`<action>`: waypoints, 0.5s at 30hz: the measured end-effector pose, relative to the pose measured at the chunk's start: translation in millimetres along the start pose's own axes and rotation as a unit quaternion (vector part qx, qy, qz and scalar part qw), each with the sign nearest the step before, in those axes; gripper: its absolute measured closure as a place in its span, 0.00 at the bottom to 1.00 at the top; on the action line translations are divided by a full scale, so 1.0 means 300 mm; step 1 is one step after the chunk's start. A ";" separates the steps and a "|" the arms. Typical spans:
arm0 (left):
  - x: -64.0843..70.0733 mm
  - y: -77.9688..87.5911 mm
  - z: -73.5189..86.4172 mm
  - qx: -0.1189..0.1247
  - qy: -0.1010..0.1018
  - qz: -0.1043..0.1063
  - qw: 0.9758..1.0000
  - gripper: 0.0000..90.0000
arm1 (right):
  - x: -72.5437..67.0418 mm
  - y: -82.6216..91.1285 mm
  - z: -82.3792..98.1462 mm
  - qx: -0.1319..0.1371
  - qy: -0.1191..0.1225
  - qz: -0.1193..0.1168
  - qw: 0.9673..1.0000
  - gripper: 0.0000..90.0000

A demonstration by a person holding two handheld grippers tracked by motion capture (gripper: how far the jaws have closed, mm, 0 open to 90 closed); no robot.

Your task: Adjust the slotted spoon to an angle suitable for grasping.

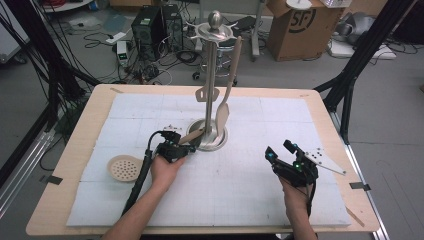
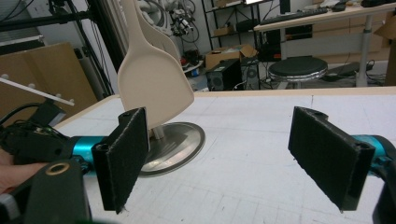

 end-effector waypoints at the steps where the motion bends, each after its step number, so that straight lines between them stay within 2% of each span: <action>1: -0.004 0.014 0.001 0.002 0.000 0.004 1.000 0.98 | -0.001 -0.001 0.001 -0.001 -0.001 0.000 1.000 0.22; 5: -0.030 0.070 0.004 0.000 0.004 0.034 0.999 0.81 | -0.003 -0.004 0.002 -0.002 0.000 -0.002 1.000 0.22; 6: -0.033 0.084 0.003 -0.001 0.000 0.037 0.999 0.79 | -0.005 -0.005 0.004 -0.004 -0.002 -0.004 1.000 0.22; 9: -0.041 0.124 -0.002 0.001 -0.012 0.044 0.999 0.71 | -0.007 -0.009 0.005 -0.006 0.000 -0.004 1.000 0.22; 11: -0.046 0.144 0.002 -0.006 -0.020 0.050 0.999 0.65 | -0.008 -0.012 0.005 -0.006 0.002 -0.005 1.000 0.22; 13: -0.059 0.160 0.006 -0.012 -0.030 0.041 0.999 0.60 | -0.011 -0.013 0.006 -0.007 -0.001 -0.007 1.000 0.22; 15: -0.080 0.174 0.007 -0.012 -0.028 0.045 0.999 0.58 | -0.011 -0.015 0.007 -0.008 0.000 -0.007 1.000 0.22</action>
Point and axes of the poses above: each handheld gripper's, and its own axes: y roughly backward along the jaws, z roughly out of its underside, x roughly to its right, the point moved 4 cm from there along -y, roughly forward along the jaws, and after that the axes turned 10 degrees about -z, right-handed, at the moved point
